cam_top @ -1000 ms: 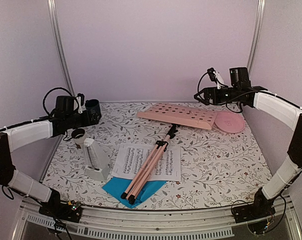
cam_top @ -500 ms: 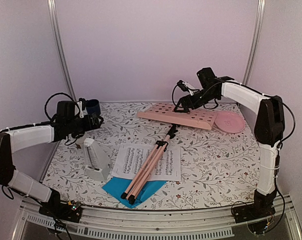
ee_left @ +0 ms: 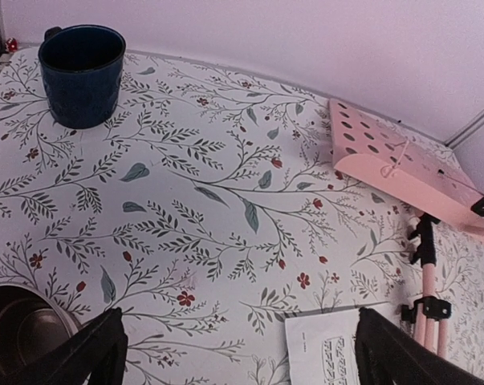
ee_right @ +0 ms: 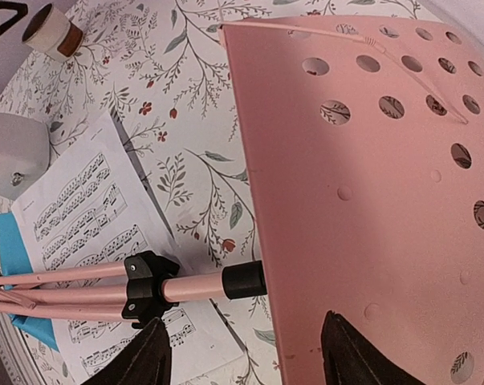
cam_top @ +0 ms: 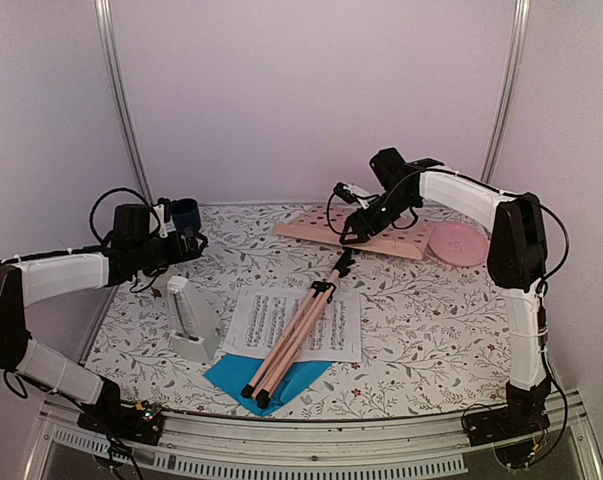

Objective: Set up the instrument practice props

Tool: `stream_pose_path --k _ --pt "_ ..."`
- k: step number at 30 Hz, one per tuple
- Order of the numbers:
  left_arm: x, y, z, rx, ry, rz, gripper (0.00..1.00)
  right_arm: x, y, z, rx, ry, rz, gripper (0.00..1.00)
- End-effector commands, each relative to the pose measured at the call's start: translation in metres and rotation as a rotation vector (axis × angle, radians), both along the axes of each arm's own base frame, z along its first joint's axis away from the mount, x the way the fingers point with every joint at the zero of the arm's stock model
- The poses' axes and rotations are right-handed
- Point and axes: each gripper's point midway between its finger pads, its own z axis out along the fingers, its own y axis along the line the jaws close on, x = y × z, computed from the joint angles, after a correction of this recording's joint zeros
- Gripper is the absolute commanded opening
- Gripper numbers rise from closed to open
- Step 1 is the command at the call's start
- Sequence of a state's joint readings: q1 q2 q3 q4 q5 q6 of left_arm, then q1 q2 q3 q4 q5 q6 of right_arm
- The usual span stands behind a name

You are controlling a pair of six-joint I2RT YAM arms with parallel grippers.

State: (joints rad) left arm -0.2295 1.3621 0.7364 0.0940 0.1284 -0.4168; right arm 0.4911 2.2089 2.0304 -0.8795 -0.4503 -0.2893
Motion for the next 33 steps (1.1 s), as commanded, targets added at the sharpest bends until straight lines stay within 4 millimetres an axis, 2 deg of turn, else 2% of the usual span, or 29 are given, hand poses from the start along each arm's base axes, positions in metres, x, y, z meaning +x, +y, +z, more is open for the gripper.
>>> stream_pose_path --k 1,7,12,16,20,23,25,30,33 --pt "0.0 -0.008 -0.001 -0.016 -0.013 -0.024 0.99 -0.002 0.003 -0.01 -0.02 0.013 0.027 0.6" --pt "-0.001 -0.009 -0.001 -0.023 -0.02 -0.029 0.99 -0.006 0.004 -0.025 -0.027 0.057 0.039 0.39" --pt "-0.003 -0.008 0.002 -0.025 -0.032 -0.026 0.99 -0.006 0.002 -0.032 -0.043 0.068 0.034 0.27" --pt "-0.003 -0.008 0.004 -0.029 -0.032 -0.025 0.99 -0.004 0.0 -0.03 -0.058 0.055 0.023 0.21" --pt "-0.004 -0.009 0.005 -0.039 -0.031 -0.025 0.99 -0.003 -0.002 -0.022 -0.063 0.029 0.02 0.07" --pt "-0.004 -0.01 0.007 -0.049 -0.035 -0.028 0.99 -0.003 0.0 -0.009 -0.054 -0.004 0.023 0.0" --pt "-0.004 -0.01 0.009 -0.055 -0.038 -0.028 0.99 -0.003 0.003 0.004 -0.039 -0.033 0.029 0.0" --pt "-0.006 -0.01 0.015 -0.066 -0.05 -0.028 0.99 -0.011 0.011 0.049 -0.013 -0.142 0.048 0.0" --pt "-0.008 -0.01 0.021 -0.071 -0.066 -0.027 0.99 -0.017 0.012 0.087 0.005 -0.232 0.049 0.0"
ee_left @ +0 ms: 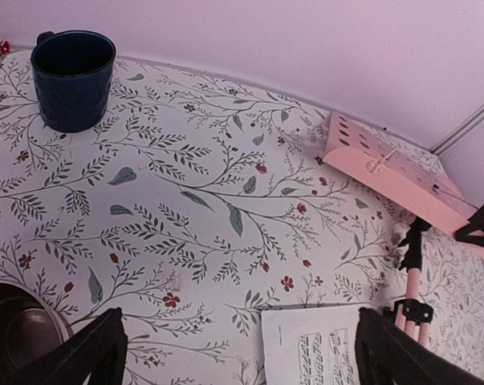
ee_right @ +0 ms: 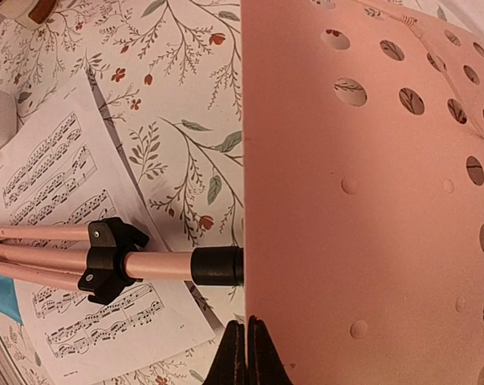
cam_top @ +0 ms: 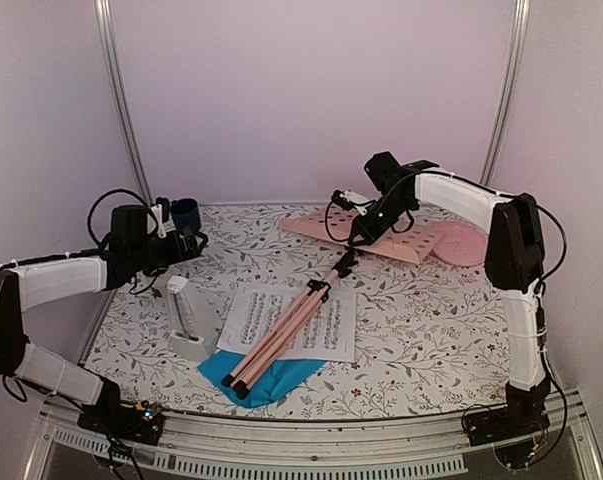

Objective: Set up the instrument practice props

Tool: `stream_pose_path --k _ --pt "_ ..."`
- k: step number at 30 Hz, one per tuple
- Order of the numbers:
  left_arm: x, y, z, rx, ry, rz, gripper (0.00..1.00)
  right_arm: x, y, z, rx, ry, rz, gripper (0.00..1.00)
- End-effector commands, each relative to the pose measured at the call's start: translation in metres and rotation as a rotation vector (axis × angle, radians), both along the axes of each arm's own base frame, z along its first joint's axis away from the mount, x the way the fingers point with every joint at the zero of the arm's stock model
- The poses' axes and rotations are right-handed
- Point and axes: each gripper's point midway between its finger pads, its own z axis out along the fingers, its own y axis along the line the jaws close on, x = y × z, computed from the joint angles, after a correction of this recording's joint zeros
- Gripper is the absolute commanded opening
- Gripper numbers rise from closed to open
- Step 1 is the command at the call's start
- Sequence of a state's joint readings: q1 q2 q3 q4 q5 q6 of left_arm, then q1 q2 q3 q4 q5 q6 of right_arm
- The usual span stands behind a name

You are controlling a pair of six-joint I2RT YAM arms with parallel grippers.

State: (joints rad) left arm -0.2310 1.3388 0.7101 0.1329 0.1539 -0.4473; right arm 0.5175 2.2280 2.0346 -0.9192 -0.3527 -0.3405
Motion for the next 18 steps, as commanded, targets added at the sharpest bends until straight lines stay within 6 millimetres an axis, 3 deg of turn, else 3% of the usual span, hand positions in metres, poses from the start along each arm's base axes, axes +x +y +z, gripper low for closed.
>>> stream_pose_path --k 1,7,18 --pt "-0.004 -0.005 0.018 -0.028 -0.051 -0.014 0.99 -0.015 0.015 0.12 0.125 -0.242 0.039 0.0" --pt "-0.007 -0.004 0.041 -0.042 -0.096 0.001 0.99 -0.032 0.007 0.195 0.151 -0.428 0.006 0.0" --pt "-0.014 -0.006 0.092 -0.044 -0.194 0.015 0.99 -0.081 -0.018 0.342 0.262 -0.826 -0.078 0.0"
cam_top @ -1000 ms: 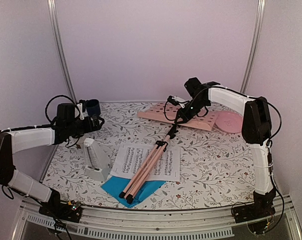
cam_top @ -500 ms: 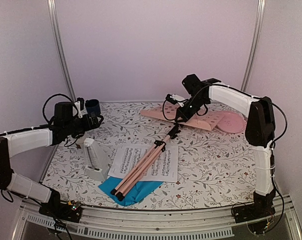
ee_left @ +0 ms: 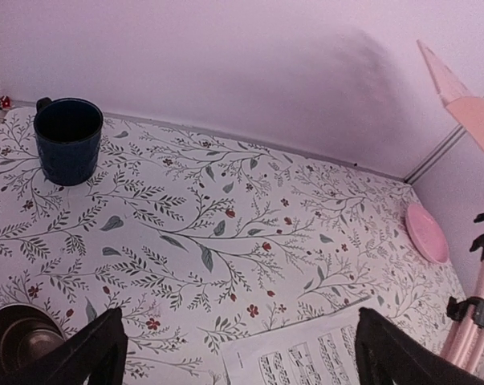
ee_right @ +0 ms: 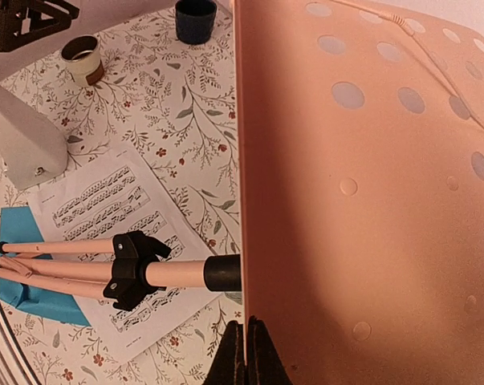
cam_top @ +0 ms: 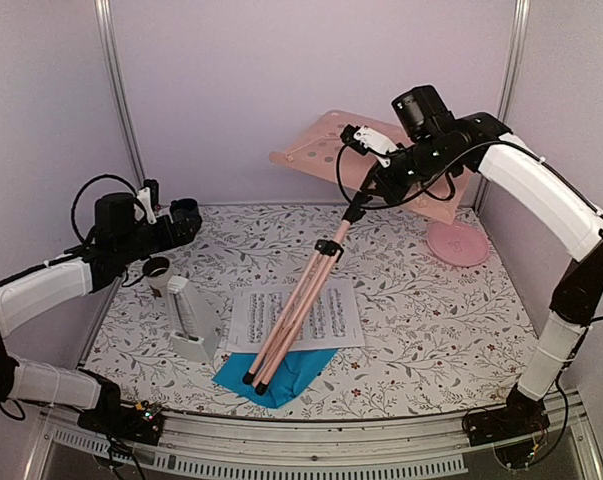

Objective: Set up the instrument practice props

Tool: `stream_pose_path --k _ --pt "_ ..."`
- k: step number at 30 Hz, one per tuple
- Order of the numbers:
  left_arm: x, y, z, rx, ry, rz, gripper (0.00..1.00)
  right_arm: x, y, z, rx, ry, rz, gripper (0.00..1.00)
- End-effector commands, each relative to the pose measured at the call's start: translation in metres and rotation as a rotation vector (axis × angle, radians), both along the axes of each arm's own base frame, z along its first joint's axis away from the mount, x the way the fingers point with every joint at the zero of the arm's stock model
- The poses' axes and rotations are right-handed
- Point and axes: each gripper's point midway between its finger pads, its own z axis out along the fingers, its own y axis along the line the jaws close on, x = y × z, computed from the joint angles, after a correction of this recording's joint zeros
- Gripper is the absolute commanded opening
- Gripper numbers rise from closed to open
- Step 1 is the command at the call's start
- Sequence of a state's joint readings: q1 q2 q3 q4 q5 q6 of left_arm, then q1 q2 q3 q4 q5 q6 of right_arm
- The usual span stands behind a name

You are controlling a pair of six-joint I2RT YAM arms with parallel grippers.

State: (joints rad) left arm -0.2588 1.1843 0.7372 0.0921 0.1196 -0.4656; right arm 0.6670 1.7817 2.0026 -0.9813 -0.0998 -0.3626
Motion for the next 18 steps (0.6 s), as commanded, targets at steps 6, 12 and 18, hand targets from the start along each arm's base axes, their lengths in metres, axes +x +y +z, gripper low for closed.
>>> stream_pose_path --k 6,12,18 --pt "-0.008 -0.01 0.061 -0.001 -0.123 -0.01 0.99 -0.042 -0.033 0.219 0.357 -0.637 -0.07 0.0" --pt "-0.018 -0.028 0.09 0.028 -0.203 -0.071 0.99 -0.064 -0.064 0.269 0.394 -0.896 -0.12 0.0" --pt "-0.035 -0.067 0.115 0.103 -0.323 -0.21 0.99 -0.072 -0.085 0.298 0.384 -1.082 -0.179 0.0"
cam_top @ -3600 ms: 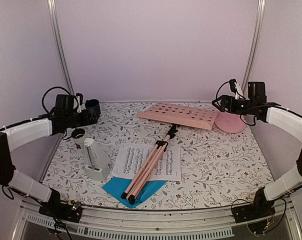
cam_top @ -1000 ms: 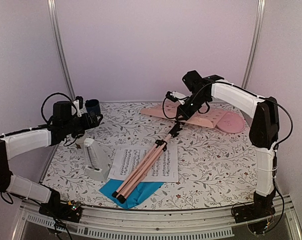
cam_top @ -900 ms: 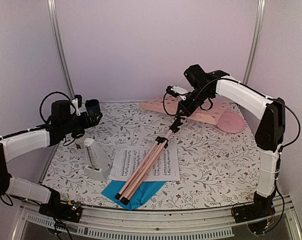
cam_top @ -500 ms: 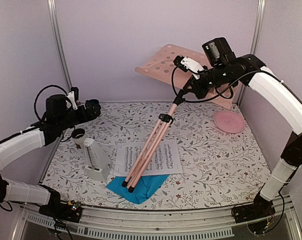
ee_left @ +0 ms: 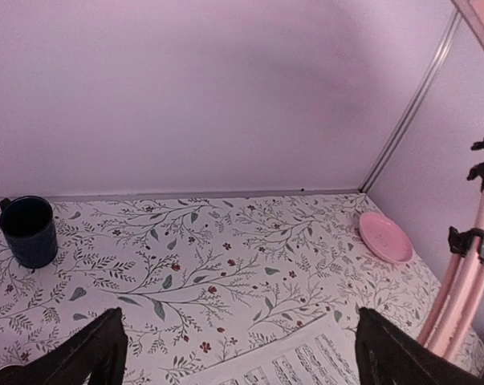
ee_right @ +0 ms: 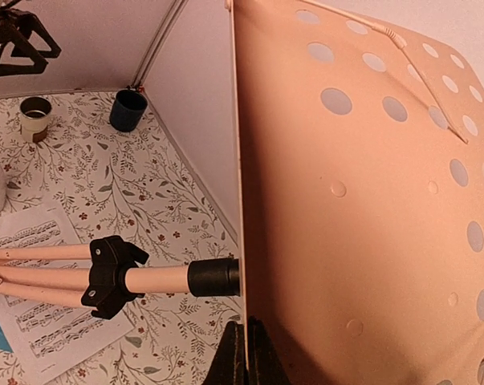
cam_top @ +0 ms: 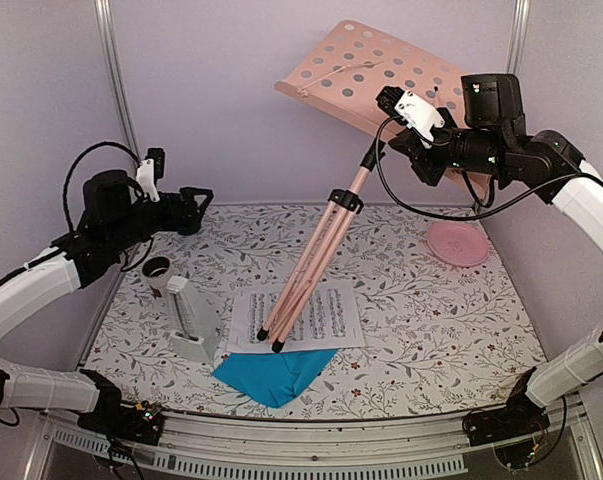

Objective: Set up the instrument practice props

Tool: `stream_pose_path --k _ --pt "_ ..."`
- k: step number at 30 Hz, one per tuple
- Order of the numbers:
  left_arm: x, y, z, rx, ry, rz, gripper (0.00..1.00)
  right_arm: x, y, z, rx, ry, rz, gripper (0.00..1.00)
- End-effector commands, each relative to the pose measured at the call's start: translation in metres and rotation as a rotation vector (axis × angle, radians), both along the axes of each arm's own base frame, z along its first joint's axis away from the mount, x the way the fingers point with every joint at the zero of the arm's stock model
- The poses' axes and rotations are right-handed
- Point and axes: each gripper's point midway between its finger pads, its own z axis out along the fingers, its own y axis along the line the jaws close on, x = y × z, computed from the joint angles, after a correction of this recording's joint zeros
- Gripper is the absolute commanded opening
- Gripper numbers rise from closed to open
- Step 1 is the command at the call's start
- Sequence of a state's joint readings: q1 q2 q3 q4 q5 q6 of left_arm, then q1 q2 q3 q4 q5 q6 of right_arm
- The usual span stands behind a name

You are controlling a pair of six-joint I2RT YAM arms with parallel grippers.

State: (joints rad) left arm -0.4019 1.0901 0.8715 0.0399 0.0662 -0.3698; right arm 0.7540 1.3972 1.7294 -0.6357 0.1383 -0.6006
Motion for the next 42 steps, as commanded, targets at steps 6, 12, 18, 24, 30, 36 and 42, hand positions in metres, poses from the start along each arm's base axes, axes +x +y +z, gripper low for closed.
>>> stream_pose_path --k 6,12,18,24,30,36,42 --pt "-0.035 -0.076 0.047 0.112 -0.256 -0.274 0.98 -0.03 -0.044 0.189 0.314 -0.669 -0.109 0.0" --pt "-0.035 -0.126 0.044 0.101 -0.361 -0.442 0.78 -0.037 -0.034 0.201 0.262 -0.784 -0.084 0.0" --pt "-0.018 -0.181 0.009 0.124 -0.363 -0.65 0.69 -0.039 -0.02 0.204 0.213 -0.842 -0.043 0.0" --pt "0.0 -0.217 0.0 0.128 -0.393 -0.758 0.65 -0.035 -0.01 0.199 0.145 -0.881 -0.041 0.0" --pt "0.011 -0.241 -0.013 0.122 -0.39 -0.847 0.55 -0.039 0.0 0.201 0.113 -0.928 -0.02 0.0" --pt "0.028 -0.254 -0.021 0.132 -0.395 -0.852 0.4 -0.038 0.007 0.198 0.091 -0.957 -0.006 0.0" --pt "0.048 -0.259 -0.019 0.142 -0.421 -0.819 0.27 -0.035 0.019 0.188 0.045 -1.021 0.003 0.0"
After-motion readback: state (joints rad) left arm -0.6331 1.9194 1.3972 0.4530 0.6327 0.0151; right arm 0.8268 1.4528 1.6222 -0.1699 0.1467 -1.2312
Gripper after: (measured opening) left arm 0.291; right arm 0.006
